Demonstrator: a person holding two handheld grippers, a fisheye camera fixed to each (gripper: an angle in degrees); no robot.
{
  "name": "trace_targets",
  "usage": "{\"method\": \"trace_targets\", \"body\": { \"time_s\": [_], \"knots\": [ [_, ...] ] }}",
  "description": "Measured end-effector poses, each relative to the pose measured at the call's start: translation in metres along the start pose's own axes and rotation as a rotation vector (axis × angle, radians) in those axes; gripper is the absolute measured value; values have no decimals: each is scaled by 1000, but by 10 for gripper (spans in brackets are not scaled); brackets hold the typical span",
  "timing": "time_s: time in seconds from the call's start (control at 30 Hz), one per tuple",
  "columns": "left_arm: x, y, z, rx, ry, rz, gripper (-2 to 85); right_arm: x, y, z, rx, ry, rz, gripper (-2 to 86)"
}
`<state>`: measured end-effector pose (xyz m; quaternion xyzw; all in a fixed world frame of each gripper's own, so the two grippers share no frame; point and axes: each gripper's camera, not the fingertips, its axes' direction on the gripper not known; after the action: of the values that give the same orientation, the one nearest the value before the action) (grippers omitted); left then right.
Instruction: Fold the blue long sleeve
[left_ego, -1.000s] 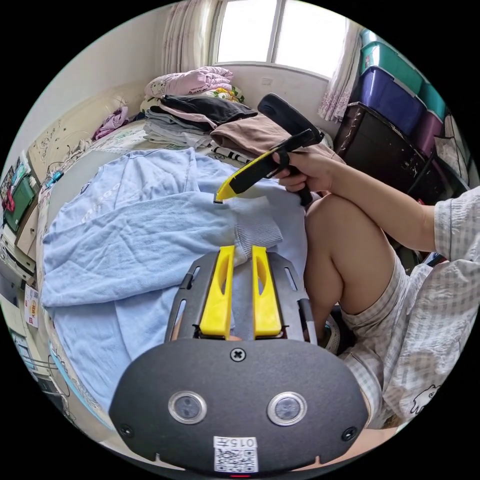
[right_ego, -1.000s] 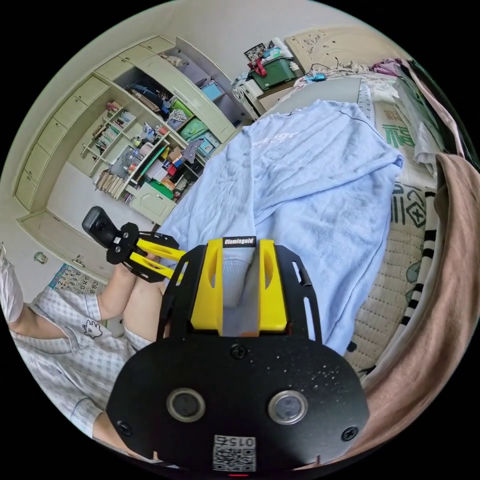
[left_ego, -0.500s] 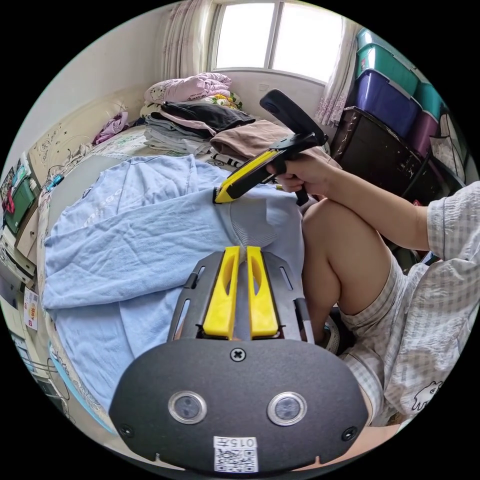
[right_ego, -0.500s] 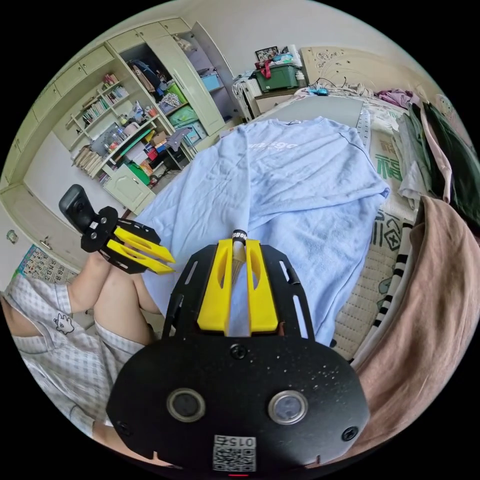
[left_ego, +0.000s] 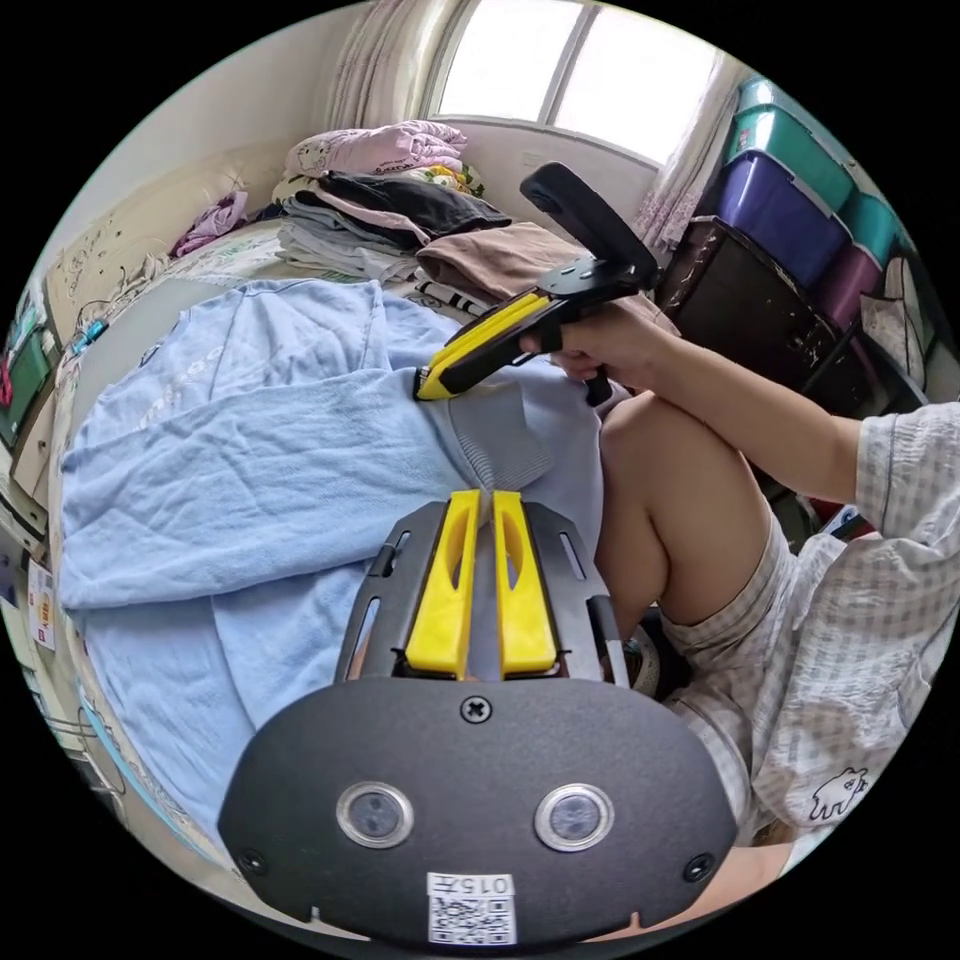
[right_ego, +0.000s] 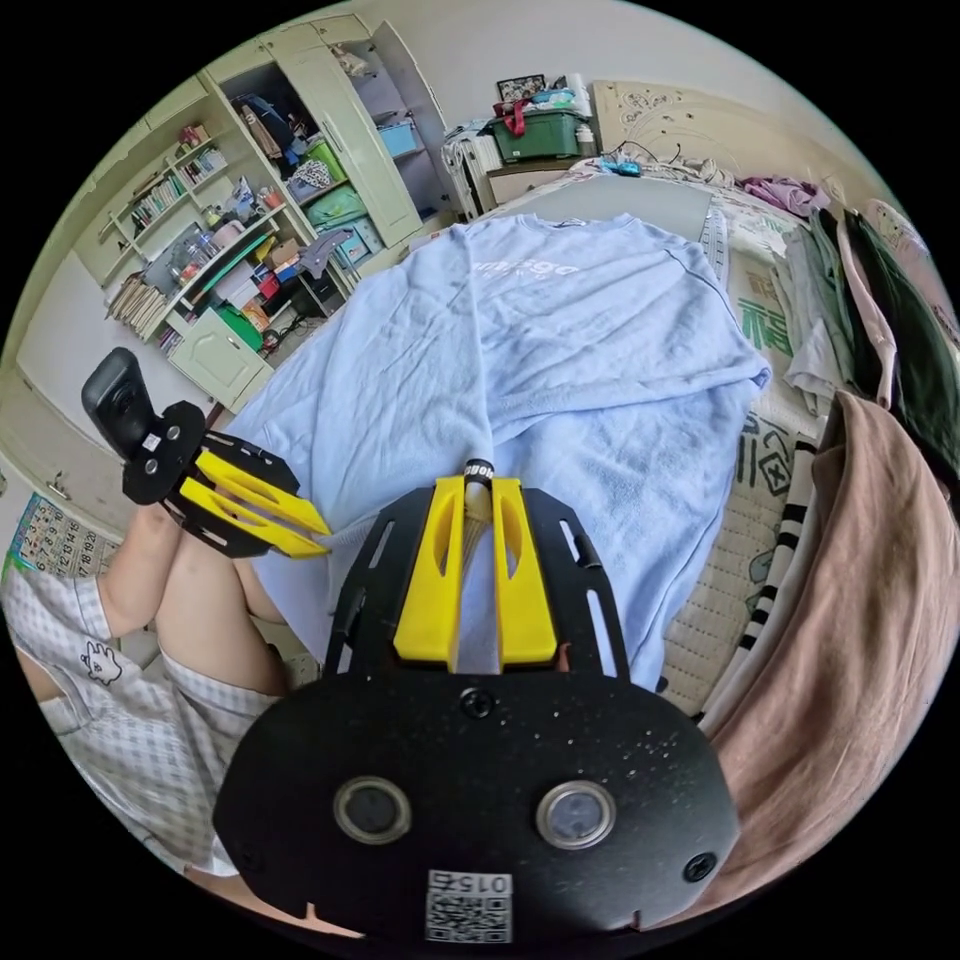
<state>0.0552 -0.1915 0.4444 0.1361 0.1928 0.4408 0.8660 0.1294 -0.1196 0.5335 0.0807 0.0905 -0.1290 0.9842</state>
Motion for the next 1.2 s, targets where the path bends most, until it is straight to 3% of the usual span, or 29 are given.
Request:
{"method": "trace_targets", "body": {
  "time_s": [0.23, 0.57, 0.77, 0.87, 1.03, 1.2],
  "knots": [
    [3, 0, 4, 5, -60, -4, 18, -21, -11, 35, -59, 47, -26, 57],
    [-13, -7, 6, -11, -21, -63, 20, -82, -24, 91, -153, 302, -153, 67],
    [-28, -13, -11, -109, -2, 0, 34, -65, -34, 95, -233, 164, -143, 97],
    [-63, -3, -50, -80, -19, -60, 59, -50, -35, 71, -162, 192, -150, 100],
    [-153, 9, -126, 59, -237, -229, 85, -9, -82, 37, 79, 335, -123, 99],
    [-266, -8, -143, 206, -441, -419, 92, 47, -184, 91, 151, 398, -39, 99]
  ]
}}
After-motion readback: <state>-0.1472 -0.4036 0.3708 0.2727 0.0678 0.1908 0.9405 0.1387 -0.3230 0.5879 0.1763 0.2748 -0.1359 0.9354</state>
